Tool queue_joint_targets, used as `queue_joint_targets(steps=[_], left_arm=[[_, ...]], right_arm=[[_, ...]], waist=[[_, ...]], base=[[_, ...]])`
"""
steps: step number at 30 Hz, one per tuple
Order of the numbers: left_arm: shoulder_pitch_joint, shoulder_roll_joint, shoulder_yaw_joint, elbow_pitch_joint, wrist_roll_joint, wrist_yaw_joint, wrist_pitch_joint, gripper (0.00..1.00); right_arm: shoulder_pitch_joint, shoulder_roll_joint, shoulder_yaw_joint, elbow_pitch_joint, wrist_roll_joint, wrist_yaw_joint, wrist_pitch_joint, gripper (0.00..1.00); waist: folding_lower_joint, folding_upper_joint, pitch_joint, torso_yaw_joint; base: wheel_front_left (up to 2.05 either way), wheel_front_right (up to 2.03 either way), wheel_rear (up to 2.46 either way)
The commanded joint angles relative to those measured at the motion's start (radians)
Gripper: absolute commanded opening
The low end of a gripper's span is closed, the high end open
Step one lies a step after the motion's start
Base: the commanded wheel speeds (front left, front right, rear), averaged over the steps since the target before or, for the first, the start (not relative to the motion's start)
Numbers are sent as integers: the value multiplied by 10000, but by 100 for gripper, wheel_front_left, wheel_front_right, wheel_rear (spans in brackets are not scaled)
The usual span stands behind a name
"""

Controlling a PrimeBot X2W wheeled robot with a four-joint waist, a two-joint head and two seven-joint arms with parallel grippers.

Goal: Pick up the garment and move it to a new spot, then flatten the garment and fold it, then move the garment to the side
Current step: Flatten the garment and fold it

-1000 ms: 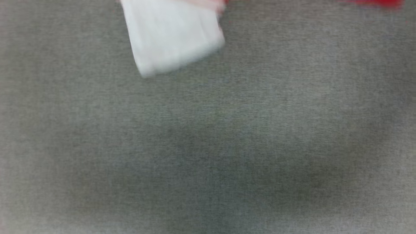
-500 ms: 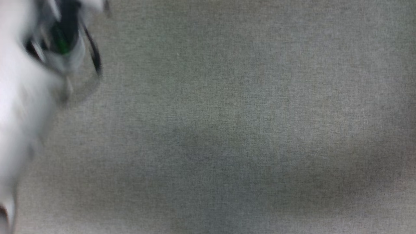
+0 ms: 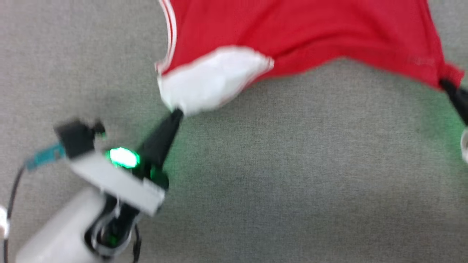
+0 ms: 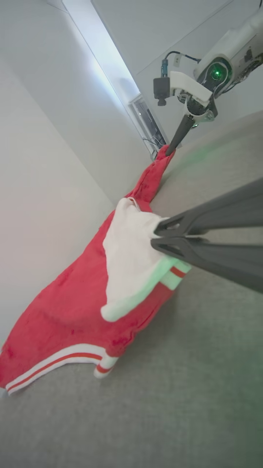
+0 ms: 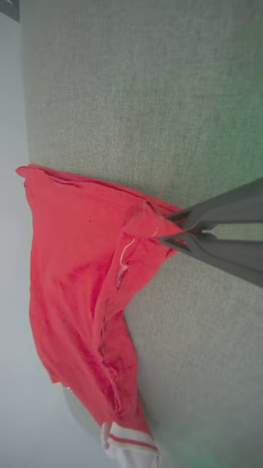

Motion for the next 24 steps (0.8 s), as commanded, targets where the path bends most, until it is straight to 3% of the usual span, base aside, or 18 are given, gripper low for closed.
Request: queue_joint_targets(steps=[1,8,16,24], left_arm=[[333,92,42,-178,128,-25,5,0],[2611,793,758,-1840,436,-25,4,0],[4928,1588,1543,-3445,742,-25,3,0],[6659,1826,2659,-4451,1125,-25,3,0]], right_arm=[[358,-5,-186,-221,158,-15,84,0],[3266,233,-2006,-2445,92,-15,1135,0],[5869,932,-3710,-5084,-151,-15,2748,0],[7556,1889,-5253,-6886,-394,-15,3625,0]], waist=[[0,0,-290,-55],[0,0,-741,-41],[0,0,-874,-22],[0,0,-873,117]], base=[[0,0,0],[0,0,0],[0,0,0],[0,0,0]])
